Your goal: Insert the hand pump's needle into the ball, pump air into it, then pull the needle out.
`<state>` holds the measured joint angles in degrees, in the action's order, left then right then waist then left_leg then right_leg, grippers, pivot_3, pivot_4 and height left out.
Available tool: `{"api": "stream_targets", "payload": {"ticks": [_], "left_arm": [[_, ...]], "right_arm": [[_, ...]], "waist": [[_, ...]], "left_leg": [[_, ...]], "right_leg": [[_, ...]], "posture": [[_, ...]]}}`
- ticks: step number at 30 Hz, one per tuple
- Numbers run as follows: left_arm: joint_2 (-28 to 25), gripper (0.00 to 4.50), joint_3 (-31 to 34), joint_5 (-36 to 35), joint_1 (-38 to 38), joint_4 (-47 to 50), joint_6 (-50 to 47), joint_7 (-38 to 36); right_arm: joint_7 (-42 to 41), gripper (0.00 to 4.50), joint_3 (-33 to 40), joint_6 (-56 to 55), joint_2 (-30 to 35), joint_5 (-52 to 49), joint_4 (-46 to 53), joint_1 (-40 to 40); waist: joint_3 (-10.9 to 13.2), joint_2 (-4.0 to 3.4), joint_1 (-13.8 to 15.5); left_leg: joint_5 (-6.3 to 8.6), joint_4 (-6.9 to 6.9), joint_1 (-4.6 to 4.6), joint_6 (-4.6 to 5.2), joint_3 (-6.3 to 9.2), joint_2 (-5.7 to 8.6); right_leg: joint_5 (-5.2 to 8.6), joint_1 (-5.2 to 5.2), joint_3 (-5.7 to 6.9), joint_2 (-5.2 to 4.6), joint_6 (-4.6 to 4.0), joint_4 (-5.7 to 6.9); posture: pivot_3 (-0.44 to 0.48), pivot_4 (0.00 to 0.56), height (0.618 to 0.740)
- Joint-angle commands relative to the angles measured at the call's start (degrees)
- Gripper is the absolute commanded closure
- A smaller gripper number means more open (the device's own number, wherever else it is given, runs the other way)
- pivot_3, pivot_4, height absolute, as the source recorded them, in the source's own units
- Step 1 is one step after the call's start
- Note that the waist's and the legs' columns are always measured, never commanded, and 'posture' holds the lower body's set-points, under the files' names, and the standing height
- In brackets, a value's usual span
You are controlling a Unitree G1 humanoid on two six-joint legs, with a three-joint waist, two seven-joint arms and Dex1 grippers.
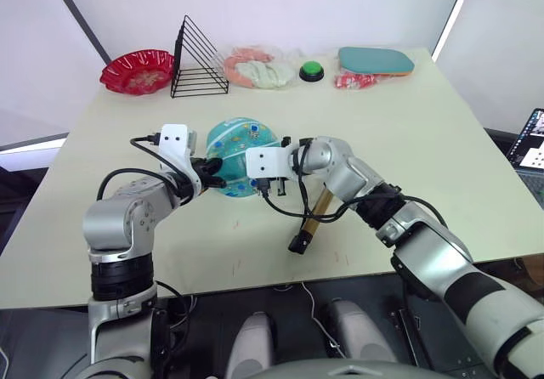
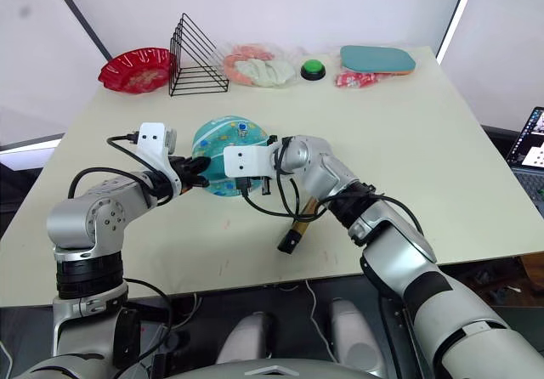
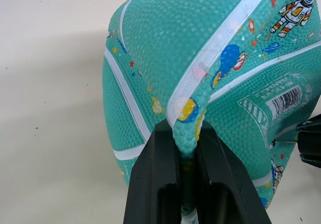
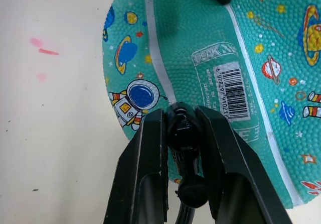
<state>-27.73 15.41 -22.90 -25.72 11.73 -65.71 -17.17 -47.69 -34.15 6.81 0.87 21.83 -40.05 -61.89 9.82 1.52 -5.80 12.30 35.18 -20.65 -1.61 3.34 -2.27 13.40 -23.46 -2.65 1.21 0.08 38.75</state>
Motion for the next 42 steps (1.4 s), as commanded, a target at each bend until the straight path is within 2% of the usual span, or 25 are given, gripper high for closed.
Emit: {"api": "stream_targets", "payload": {"ticks": [1, 18, 23, 28, 34, 42], "left_arm": [[0.2, 4.5, -1.0, 0.0, 1.4, -1.8, -2.3, 0.2], [0.8, 4.5, -1.0, -0.3, 2.0, -0.6, -2.4, 1.0], [1.4, 4.5, -1.2, -0.4, 2.2, 0.3, -2.6, 1.5], [1.3, 4.5, -1.1, -0.3, 2.0, 0.0, -2.1, 1.5], [1.0, 4.5, -1.4, 0.3, 1.2, -1.2, -0.5, 1.2], [1.0, 4.5, -3.3, 1.1, 0.5, -2.9, 1.3, 0.4]], "right_arm": [[3.3, 4.16, -1.1, -0.2, -2.0, 2.2, -8.2, 0.2], [11.1, 4.16, -1.5, -3.6, -10.1, 5.5, -31.0, -2.6], [12.9, 4.16, 0.0, -3.1, -11.4, 5.1, -33.6, -2.6], [13.2, 4.16, 2.6, -4.8, -10.7, 3.3, -32.6, -3.4], [8.6, 4.16, 6.2, -4.8, -8.2, 0.5, -26.7, -4.0], [4.3, 4.16, 7.3, 1.7, -5.4, -0.5, -12.7, -0.9]], "waist": [[-0.1, 0.0, -0.1], [-1.2, -0.26, -1.1], [-1.3, -0.36, -1.1], [-1.3, -0.38, -1.1], [-1.2, -0.4, -1.0], [-1.0, -0.43, 0.3]], "left_leg": [[0.0, -0.01, 0.03, 0.0, 0.03, -0.01], [0.01, -0.18, 0.22, -0.01, 0.24, -0.05], [0.05, -0.22, 0.47, -0.07, 0.33, -0.04], [0.19, -0.29, 0.52, -0.29, 0.42, -0.01], [0.19, -0.3, 0.44, -0.29, 0.43, 0.0], [0.02, -0.28, -0.11, -0.03, 0.41, 0.11]], "right_leg": [[0.01, 0.0, -0.01, 0.04, -0.01, 0.01], [0.07, 0.01, -0.01, 0.15, -0.1, 0.04], [0.17, 0.28, 0.08, 0.01, -0.25, -0.05], [0.18, 0.36, 0.19, -0.16, -0.27, -0.19], [0.18, 0.35, 0.22, -0.15, -0.27, -0.21], [0.17, -0.01, 0.22, -0.07, -0.25, -0.25]], "posture": [[0.0, 0.15, 0.74], [0.0, 0.15, 0.74], [0.0, 0.15, 0.74], [0.0, 0.15, 0.74], [0.0, 0.15, 0.74], [0.0, 0.15, 0.74]]}}
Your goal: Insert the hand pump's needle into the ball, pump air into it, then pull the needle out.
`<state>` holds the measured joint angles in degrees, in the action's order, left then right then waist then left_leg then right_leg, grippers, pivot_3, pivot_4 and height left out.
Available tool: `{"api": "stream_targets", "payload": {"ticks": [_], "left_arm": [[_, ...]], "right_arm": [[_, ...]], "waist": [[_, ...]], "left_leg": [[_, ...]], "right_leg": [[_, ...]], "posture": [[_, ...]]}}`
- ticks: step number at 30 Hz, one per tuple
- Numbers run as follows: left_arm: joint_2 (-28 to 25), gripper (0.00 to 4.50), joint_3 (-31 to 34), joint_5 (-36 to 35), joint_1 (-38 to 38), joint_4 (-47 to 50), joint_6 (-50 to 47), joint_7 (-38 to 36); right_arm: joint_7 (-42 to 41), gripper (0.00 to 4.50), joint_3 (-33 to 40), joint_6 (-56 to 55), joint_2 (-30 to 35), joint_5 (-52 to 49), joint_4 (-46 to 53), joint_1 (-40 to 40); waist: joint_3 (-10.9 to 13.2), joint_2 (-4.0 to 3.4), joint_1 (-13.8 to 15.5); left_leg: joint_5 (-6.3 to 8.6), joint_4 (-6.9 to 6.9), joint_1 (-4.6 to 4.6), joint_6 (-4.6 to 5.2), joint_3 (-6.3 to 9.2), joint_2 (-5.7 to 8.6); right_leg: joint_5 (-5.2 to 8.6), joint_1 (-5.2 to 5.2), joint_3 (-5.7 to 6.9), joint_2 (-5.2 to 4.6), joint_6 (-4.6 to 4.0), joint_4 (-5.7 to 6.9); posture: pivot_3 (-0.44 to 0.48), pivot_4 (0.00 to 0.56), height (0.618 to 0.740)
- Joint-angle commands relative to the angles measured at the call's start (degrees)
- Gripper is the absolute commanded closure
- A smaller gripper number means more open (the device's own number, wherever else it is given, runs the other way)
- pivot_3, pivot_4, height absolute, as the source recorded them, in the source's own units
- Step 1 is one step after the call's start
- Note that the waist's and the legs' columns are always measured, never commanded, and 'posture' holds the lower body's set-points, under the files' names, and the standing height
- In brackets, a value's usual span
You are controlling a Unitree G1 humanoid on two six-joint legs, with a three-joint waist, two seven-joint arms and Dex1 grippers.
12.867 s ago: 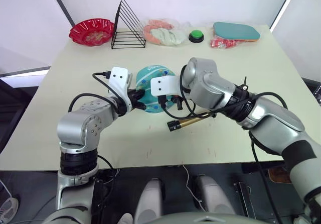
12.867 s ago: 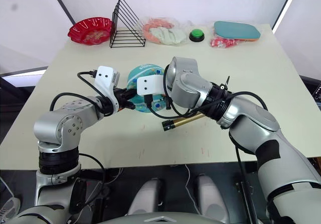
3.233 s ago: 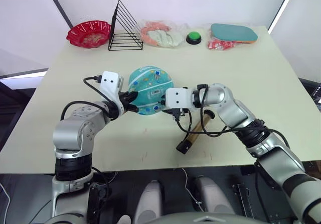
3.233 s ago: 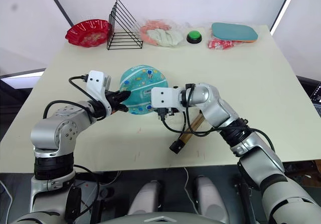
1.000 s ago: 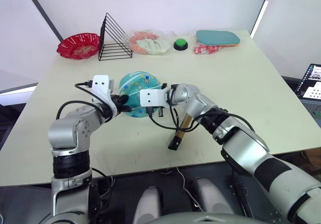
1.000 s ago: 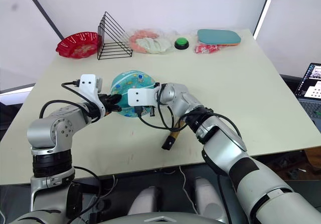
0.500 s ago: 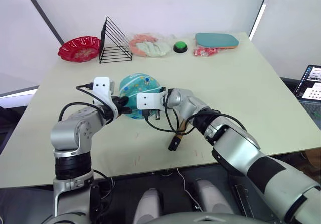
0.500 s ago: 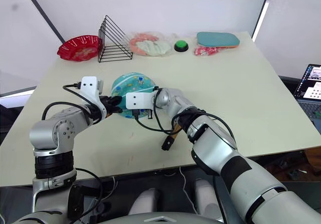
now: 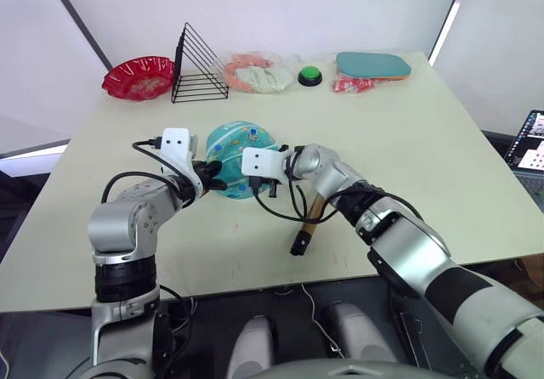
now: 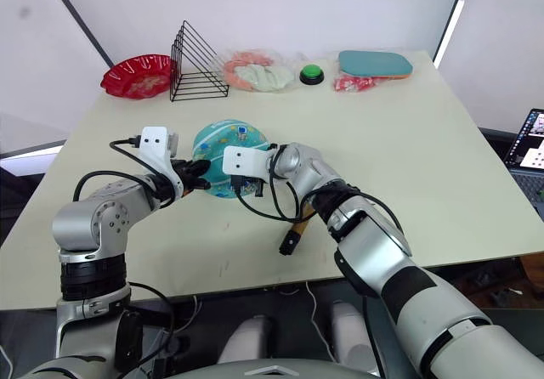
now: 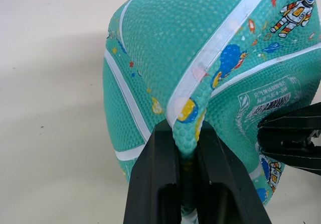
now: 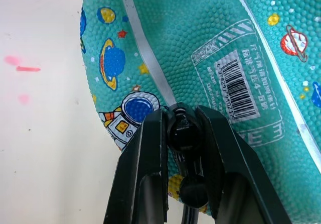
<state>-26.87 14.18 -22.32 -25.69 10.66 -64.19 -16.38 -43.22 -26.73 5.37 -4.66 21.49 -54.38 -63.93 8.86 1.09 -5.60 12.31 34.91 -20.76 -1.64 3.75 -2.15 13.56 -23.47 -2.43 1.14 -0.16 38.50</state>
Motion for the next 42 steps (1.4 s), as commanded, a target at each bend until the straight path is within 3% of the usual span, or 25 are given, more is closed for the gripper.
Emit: {"api": "stream_targets", "payload": {"ticks": [1, 5, 6, 8, 9, 11, 19, 24, 27, 29, 37, 39, 40, 42], "left_arm": [[0.1, 4.5, -2.3, 0.6, 0.4, -1.9, 0.0, -0.5], [-0.1, 4.5, -2.7, 1.1, -0.8, -3.3, 0.9, -0.8], [-0.2, 4.5, -2.8, 1.2, -1.0, -3.6, 1.1, -0.9], [-0.2, 4.5, -3.0, 1.4, -1.3, -4.0, 1.4, -1.2], [-0.3, 4.5, -3.1, 1.5, -1.6, -4.3, 1.8, -1.3], [-0.6, 4.5, -3.5, 1.8, -2.0, -4.8, 2.6, -1.6], [-2.1, 4.5, -5.9, 2.8, -5.0, -7.1, 6.6, -3.9], [-3.0, 4.5, -6.9, 3.1, -7.0, -9.2, 8.3, -5.0], [-3.2, 4.5, -7.6, 3.2, -8.5, -10.5, 8.7, -5.5], [-3.4, 4.5, -7.9, 3.2, -8.8, -11.0, 8.9, -5.8], [-3.9, 4.5, -8.6, 3.4, -10.1, -13.1, 9.7, -7.1], [-4.4, 3.67, -7.5, 2.6, -10.1, -12.7, 10.0, -8.0], [-5.0, 3.52, -6.4, 1.9, -10.0, -12.2, 9.7, -8.4], [-6.2, 2.46, -4.4, 0.5, -9.5, -11.0, 9.1, -9.7]], "right_arm": [[-0.3, 4.16, -0.1, 3.7, 0.1, 0.0, 2.3, 1.4], [0.4, 4.16, 0.5, 4.2, 0.5, -0.3, 2.1, 1.7], [-0.2, 3.66, 0.9, 4.7, 0.8, -0.8, 2.7, 1.9], [-3.0, 3.02, 1.9, 5.9, 1.7, -2.4, 5.9, 2.8], [-4.2, 2.91, 2.6, 6.5, 2.8, -3.3, 8.7, 3.5], [-6.6, 2.14, 3.9, 8.3, 5.2, -5.0, 15.1, 5.0], [-16.0, 2.14, 11.1, 25.1, 18.5, -16.3, 54.4, 18.7], [-16.4, 2.14, 17.2, 33.5, 24.2, -24.3, 68.0, 25.4], [-17.3, 1.28, 23.2, 36.9, 29.6, -30.1, 76.1, 30.1], [-16.6, 0.26, 26.1, 39.3, 31.7, -33.6, 79.3, 31.6], [-15.9, 0.12, 37.5, 42.6, 41.1, -44.1, 87.2, 39.4], [-14.8, 0.0, 38.8, 43.0, 42.2, -46.1, 88.2, 40.6], [-14.5, 0.0, 39.3, 43.2, 42.9, -46.9, 88.8, 41.4], [-13.5, 0.0, 39.8, 43.3, 43.9, -48.5, 89.7, 42.5]], "waist": [[0.0, 0.0, 0.2], [0.1, 0.02, 0.4], [0.1, 0.02, 0.4], [0.2, 0.01, 0.5], [0.2, 0.0, 0.5], [0.6, -0.18, 1.4], [0.8, -0.28, 3.3], [1.0, -0.18, 3.2], [1.3, -0.03, 3.6], [1.3, -0.03, 3.4], [1.5, 0.07, 3.4], [1.5, 0.11, 3.4], [1.6, 0.18, 3.3], [1.7, 0.28, 3.2]], "left_leg": [[0.0, 0.0, 0.0, 0.0, -0.02, 0.0], [0.0, 0.0, -0.01, 0.0, -0.02, 0.01], [0.0, 0.0, -0.01, 0.0, -0.02, 0.02], [0.0, 0.0, -0.03, -0.01, -0.01, 0.02], [0.0, 0.0, -0.05, -0.01, 0.0, 0.02], [0.0, 0.0, -0.09, -0.01, 0.0, 0.02], [-0.29, 0.12, -1.52, -0.47, 0.0, 0.1], [-0.29, 0.13, -1.83, -0.46, -0.02, 0.1], [-0.32, 0.19, -1.96, -0.46, 0.09, 0.08], [-0.32, 0.23, -2.01, -0.46, 0.01, 0.1], [-0.31, 0.22, -2.05, -0.46, -0.07, 0.09], [-0.31, 0.22, -2.06, -0.46, -0.13, 0.1], [-0.31, 0.23, -2.05, -0.46, -0.13, 0.09], [-0.31, 0.22, -2.08, -0.46, -0.13, 0.07]], "right_leg": [[0.0, 0.0, -0.01, -0.01, 0.0, 0.0], [0.0, 0.0, 0.01, -0.06, 0.0, -0.03], [0.0, 0.0, 0.02, -0.06, -0.01, -0.04], [0.01, 0.0, 0.04, -0.08, -0.01, -0.07], [0.01, 0.0, 0.06, -0.08, -0.01, -0.1], [0.01, 0.0, 0.08, -0.1, -0.01, -0.12], [-0.23, -0.6, 0.14, -0.19, 0.43, -0.69], [-0.27, -0.92, 0.13, -0.2, 0.5, -0.69], [-0.26, -0.96, 0.35, -0.21, 0.48, -0.68], [-0.26, -0.96, 0.3, -0.27, 0.48, -0.73], [-0.27, -1.0, 0.26, -0.25, 0.5, -0.76], [-0.27, -1.01, 0.21, -0.26, 0.51, -0.77], [-0.27, -1.01, 0.2, -0.26, 0.51, -0.77], [-0.27, -1.06, 0.2, -0.23, 0.5, -0.76]], "posture": [[0.0, 0.15, 0.74], [0.0, 0.15, 0.74], [0.0, 0.15, 0.74], [0.0, 0.15, 0.74], [0.0, 0.15, 0.74], [0.0, 0.15, 0.74], [0.0, 0.15, 0.74], [0.0, 0.15, 0.74], [0.0, 0.15, 0.74], [0.0, 0.15, 0.74], [0.0, 0.15, 0.74], [0.0, 0.15, 0.74], [0.0, 0.15, 0.74], [0.0, 0.15, 0.74]]}}
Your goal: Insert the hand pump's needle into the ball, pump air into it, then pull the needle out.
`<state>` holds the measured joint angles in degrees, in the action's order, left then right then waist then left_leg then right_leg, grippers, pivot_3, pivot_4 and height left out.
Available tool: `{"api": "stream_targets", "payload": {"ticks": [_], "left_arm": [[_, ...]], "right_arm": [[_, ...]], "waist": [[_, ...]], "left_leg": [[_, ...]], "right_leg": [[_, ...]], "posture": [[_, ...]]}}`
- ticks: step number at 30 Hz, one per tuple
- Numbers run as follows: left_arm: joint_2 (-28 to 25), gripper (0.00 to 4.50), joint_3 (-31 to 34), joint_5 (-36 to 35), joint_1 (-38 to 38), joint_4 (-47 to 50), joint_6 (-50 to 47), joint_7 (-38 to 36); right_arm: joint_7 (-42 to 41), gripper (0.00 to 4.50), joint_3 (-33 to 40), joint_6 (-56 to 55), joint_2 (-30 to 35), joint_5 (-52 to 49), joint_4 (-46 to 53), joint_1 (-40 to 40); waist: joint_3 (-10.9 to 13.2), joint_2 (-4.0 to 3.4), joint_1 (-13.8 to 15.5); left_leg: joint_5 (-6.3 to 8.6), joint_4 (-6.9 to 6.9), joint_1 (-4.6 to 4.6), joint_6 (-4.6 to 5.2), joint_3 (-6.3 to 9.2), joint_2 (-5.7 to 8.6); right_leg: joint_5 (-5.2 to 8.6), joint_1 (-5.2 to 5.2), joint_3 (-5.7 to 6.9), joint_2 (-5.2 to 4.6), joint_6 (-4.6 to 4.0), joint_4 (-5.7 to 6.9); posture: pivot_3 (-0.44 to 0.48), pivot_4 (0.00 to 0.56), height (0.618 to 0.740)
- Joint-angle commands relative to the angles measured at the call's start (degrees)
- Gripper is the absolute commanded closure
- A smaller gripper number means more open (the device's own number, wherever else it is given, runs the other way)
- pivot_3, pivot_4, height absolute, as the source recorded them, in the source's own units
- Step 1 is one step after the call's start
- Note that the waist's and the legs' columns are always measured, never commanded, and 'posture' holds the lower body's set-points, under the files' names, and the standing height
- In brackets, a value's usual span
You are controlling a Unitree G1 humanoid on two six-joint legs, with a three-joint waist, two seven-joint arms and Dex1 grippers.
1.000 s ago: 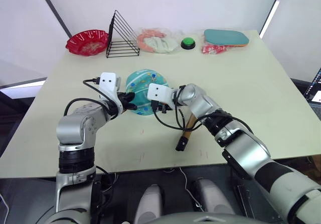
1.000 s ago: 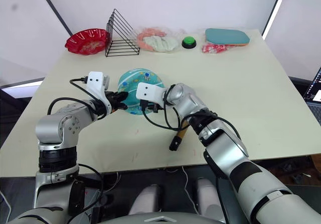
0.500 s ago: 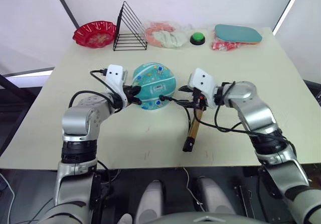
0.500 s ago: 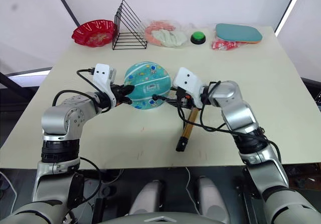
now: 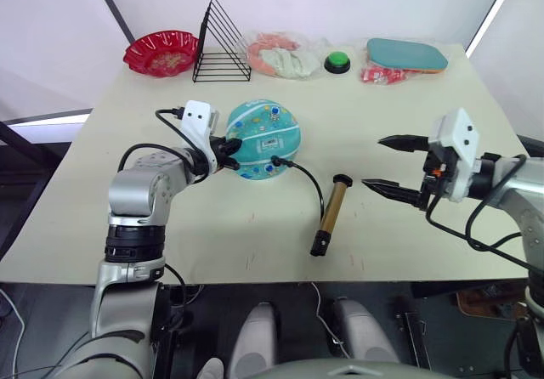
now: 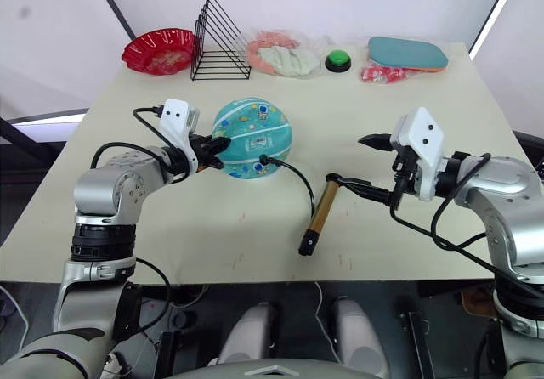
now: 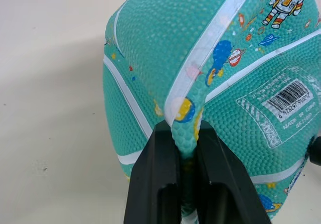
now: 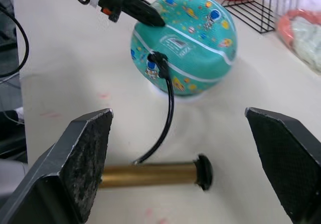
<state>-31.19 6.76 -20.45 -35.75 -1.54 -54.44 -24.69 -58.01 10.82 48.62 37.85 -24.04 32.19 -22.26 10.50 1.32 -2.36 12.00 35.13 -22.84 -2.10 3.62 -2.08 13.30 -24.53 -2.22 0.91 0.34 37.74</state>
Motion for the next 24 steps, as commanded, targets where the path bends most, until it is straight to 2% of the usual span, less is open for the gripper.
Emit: {"api": "stream_targets", "payload": {"ticks": [1, 5, 7, 11, 14, 17, 20, 24], "left_arm": [[-3.2, 2.05, 4.3, -2.8, 1.3, 2.8, -1.3, -3.1], [-9.4, 0.41, 11.1, -11.9, 4.2, 9.6, -7.2, -11.1], [-12.0, 0.41, 13.8, -15.9, 5.1, 11.4, -9.7, -14.2], [-19.5, 0.41, 18.6, -24.6, 9.1, 14.2, -15.7, -23.0], [-24.2, 0.41, 17.6, -31.6, 12.4, 17.9, -20.5, -29.2], [-22.2, 0.41, 14.1, -35.3, 11.8, 20.8, -23.2, -27.8], [-17.1, 0.41, 7.3, -34.2, 9.9, 25.7, -22.6, -22.0], [-9.2, 0.41, 2.1, -34.9, 6.0, 25.9, -25.7, -15.1]], "right_arm": [[2.1, 0.0, 2.5, 0.3, 1.3, -3.8, 3.3, 1.1], [2.7, 0.0, 3.3, -0.3, 3.4, -6.4, 4.2, 3.3], [2.9, 0.0, 3.6, -0.7, 4.4, -7.5, 4.0, 3.8], [2.7, 0.0, 5.0, -0.7, 6.7, -10.4, 2.8, 4.3], [1.6, 0.0, 5.2, -1.4, 8.9, -11.6, 1.9, 5.2], [0.1, 0.0, 6.2, -1.5, 11.4, -13.1, 1.6, 6.5], [-2.0, 0.0, 9.3, -1.7, 14.5, -15.1, 1.5, 9.4], [-4.7, 0.0, 14.9, -2.2, 17.7, -17.0, 1.4, 14.1]], "waist": [[0.2, 0.13, -0.2], [0.4, 0.35, -0.4], [0.4, 0.41, -0.1], [0.5, 0.44, 0.0], [0.6, 0.58, 0.1], [0.6, 0.59, 0.4], [0.6, 0.62, 0.7], [0.7, 0.69, 0.5]], "left_leg": [[0.0, -0.01, -0.06, 0.0, -0.01, -0.01], [0.02, -0.06, -0.44, 0.0, -0.15, -0.07], [0.0, 0.02, -1.03, -0.01, -0.14, -0.07], [0.01, 0.02, -1.12, -0.01, -0.27, -0.04], [0.02, 0.04, -1.11, 0.0, -0.29, -0.03], [0.02, 0.11, -1.1, 0.01, -0.27, -0.03], [0.02, 0.27, -1.01, 0.01, -0.25, -0.01], [0.02, 0.39, -0.97, 0.02, -0.28, -0.03]], "right_leg": [[0.0, -0.06, -0.01, 0.01, 0.0, 0.0], [0.03, -0.45, -0.11, 0.05, 0.06, -0.01], [0.03, -0.97, -0.09, 0.04, 0.09, 0.03], [0.06, -1.0, -0.1, -0.06, 0.14, -0.01], [0.08, -1.0, -0.1, -0.08, 0.16, -0.02], [0.08, -0.97, -0.04, -0.11, 0.17, 0.02], [0.07, -0.85, 0.0, -0.12, 0.18, 0.1], [0.0, -0.76, -0.07, -0.07, 0.27, 0.15]], "posture": [[0.0, 0.15, 0.74], [0.0, 0.15, 0.74], [0.0, 0.15, 0.74], [0.0, 0.15, 0.74], [0.0, 0.15, 0.74], [0.0, 0.15, 0.74], [0.0, 0.15, 0.74], [0.0, 0.15, 0.74]]}}
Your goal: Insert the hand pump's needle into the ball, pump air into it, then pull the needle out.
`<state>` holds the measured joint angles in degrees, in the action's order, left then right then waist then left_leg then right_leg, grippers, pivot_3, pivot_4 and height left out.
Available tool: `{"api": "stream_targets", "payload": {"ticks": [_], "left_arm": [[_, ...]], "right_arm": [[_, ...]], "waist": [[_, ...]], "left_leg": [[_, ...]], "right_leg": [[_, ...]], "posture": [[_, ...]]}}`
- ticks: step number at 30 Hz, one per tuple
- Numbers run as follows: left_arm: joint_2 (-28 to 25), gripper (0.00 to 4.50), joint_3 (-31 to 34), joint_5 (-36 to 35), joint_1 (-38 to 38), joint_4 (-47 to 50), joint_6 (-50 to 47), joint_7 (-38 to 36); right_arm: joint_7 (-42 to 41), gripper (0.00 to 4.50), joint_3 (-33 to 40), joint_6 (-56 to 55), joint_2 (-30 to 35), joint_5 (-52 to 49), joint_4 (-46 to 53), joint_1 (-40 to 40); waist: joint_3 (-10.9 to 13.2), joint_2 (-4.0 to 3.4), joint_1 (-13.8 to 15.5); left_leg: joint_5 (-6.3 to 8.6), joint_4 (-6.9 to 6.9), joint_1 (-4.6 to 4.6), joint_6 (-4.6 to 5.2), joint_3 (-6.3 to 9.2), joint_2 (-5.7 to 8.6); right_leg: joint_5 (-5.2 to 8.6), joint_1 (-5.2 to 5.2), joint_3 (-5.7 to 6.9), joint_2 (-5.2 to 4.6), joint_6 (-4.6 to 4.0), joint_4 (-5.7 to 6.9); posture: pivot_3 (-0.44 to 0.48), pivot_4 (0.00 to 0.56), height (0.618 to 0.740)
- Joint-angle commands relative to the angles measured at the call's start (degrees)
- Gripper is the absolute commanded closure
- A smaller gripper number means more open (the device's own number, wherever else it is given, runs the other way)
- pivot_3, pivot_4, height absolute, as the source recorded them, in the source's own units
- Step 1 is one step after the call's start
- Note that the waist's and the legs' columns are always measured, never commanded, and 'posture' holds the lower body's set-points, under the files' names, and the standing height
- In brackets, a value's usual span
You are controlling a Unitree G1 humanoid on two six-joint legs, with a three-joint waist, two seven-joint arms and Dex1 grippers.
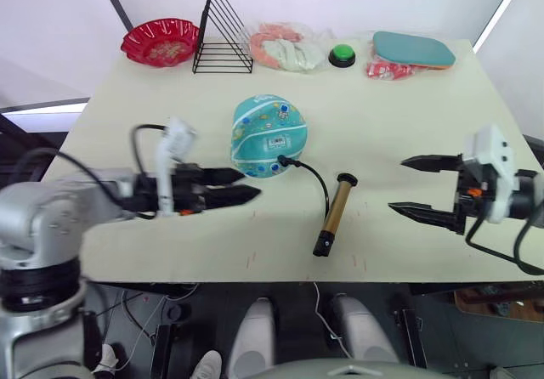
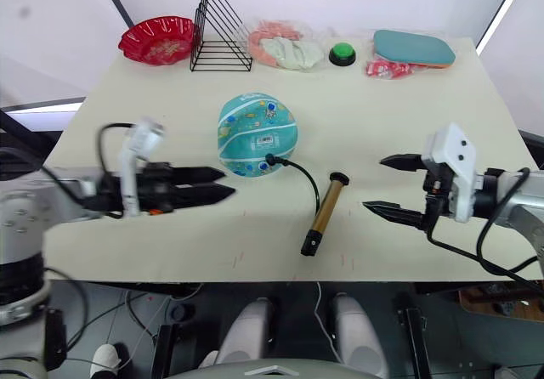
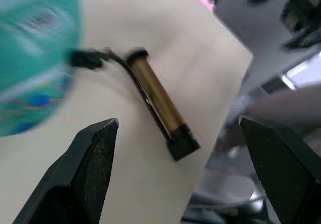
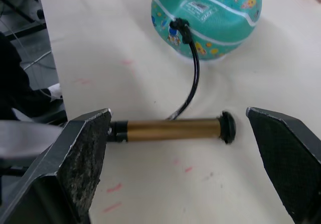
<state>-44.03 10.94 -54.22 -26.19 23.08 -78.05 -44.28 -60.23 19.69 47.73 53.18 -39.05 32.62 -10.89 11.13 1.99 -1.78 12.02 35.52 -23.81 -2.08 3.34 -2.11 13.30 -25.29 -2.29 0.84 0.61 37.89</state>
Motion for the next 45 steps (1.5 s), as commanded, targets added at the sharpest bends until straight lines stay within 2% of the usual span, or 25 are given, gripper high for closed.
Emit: {"api": "stream_targets", "payload": {"ticks": [1, 4, 6, 10, 19, 28, 33, 41, 43, 44, 45], "left_arm": [[6.1, 0.41, -3.2, -1.3, -5.3, 0.3, -3.6, 6.2], [11.6, 0.41, -7.5, 0.8, -9.3, -1.9, -6.7, 11.0], [15.9, 0.41, -8.2, 1.2, -11.9, -4.6, -8.8, 13.4], [22.4, 0.41, -13.9, 5.3, -14.7, -10.0, -9.6, 17.4], [30.8, 0.41, -20.9, 14.8, -19.8, -22.6, -4.5, 20.6], [32.5, 0.41, -29.1, 23.0, -25.8, -35.9, 3.0, 15.1], [36.8, 0.41, -33.0, 27.3, -31.1, -48.8, 8.2, 9.4], [42.6, 0.41, -31.5, 33.6, -38.4, -68.3, 14.8, 4.7], [43.9, 0.95, -31.2, 35.4, -40.0, -73.1, 16.3, 4.1], [44.3, 0.95, -31.0, 36.2, -40.6, -74.8, 16.9, 3.8], [44.6, 1.47, -30.7, 36.7, -41.1, -76.1, 17.2, 3.3]], "right_arm": [[-3.6, 0.0, 8.1, -1.4, 3.3, -2.4, 1.0, 4.5], [-7.5, 0.0, 14.3, -2.5, 5.5, -2.3, 0.8, 10.5], [-9.9, 0.0, 18.1, -3.1, 6.4, -2.4, 0.8, 14.3], [-11.5, 0.0, 25.1, -3.6, 5.2, -2.7, 1.6, 20.6], [-12.1, 0.0, 29.7, -7.5, 3.3, -1.1, 0.5, 27.6], [-10.1, 0.0, 28.5, -10.3, 1.2, -0.4, 2.1, 30.7], [-9.3, 0.0, 28.3, -11.5, 0.6, 0.0, 3.0, 32.4], [-7.1, 0.0, 27.0, -11.8, 0.1, -0.4, 4.6, 32.7], [-6.6, 0.0, 26.3, -12.0, -0.1, -0.1, 5.0, 32.9], [-6.5, 0.0, 26.2, -12.1, -0.1, -0.1, 5.1, 32.9], [-6.3, 0.0, 26.0, -12.1, -0.1, -0.1, 5.3, 33.0]], "waist": [[0.0, 0.03, 0.0], [0.0, 0.01, 0.6], [0.0, -0.01, 0.8], [0.0, -0.02, 0.9], [0.0, -0.05, 1.0], [0.0, -0.09, 1.0], [0.0, -0.1, 1.1], [0.0, -0.1, 0.9], [0.0, -0.1, 1.0], [0.0, -0.1, 1.0], [0.0, -0.1, 1.0]], "left_leg": [[0.0, 0.06, 0.0, 0.0, 0.01, -0.01], [0.02, 0.32, 0.02, 0.05, 0.03, -0.04], [0.09, 0.53, 0.0, 0.16, -0.01, -0.05], [0.13, 0.84, 0.03, 0.23, -0.03, -0.04], [0.13, 1.14, 0.09, 0.24, 0.0, 0.02], [0.13, 1.18, 0.07, 0.24, 0.0, 0.05], [0.13, 1.26, 0.02, 0.25, 0.0, 0.08], [0.15, 1.29, 0.04, 0.28, -0.02, 0.1], [0.15, 1.29, 0.03, 0.28, -0.02, 0.1], [0.15, 1.29, 0.03, 0.28, -0.02, 0.11], [0.15, 1.29, 0.02, 0.28, -0.02, 0.11]], "right_leg": [[-0.01, 0.02, 0.0, 0.03, 0.0, 0.06], [-0.01, 0.16, 0.11, 0.07, 0.0, 0.08], [-0.04, 0.23, 0.08, 0.08, 0.06, 0.09], [-0.13, 0.41, 0.04, 0.08, 0.2, 0.09], [-0.3, 0.61, -0.12, 0.15, 0.29, 0.12], [-0.33, 0.64, -0.15, 0.14, 0.35, 0.11], [-0.34, 0.66, -0.14, 0.13, 0.37, 0.1], [-0.36, 0.67, -0.19, 0.13, 0.41, 0.12], [-0.36, 0.66, -0.2, 0.12, 0.41, 0.12], [-0.36, 0.66, -0.19, 0.12, 0.41, 0.11], [-0.37, 0.66, -0.2, 0.12, 0.41, 0.11]], "posture": [[0.0, 0.15, 0.74], [0.0, 0.15, 0.74], [0.0, 0.15, 0.74], [0.0, 0.15, 0.74], [0.0, 0.15, 0.74], [0.0, 0.15, 0.74], [0.0, 0.15, 0.74], [0.0, 0.15, 0.74], [0.0, 0.15, 0.74], [0.0, 0.15, 0.74], [0.0, 0.15, 0.74]]}}
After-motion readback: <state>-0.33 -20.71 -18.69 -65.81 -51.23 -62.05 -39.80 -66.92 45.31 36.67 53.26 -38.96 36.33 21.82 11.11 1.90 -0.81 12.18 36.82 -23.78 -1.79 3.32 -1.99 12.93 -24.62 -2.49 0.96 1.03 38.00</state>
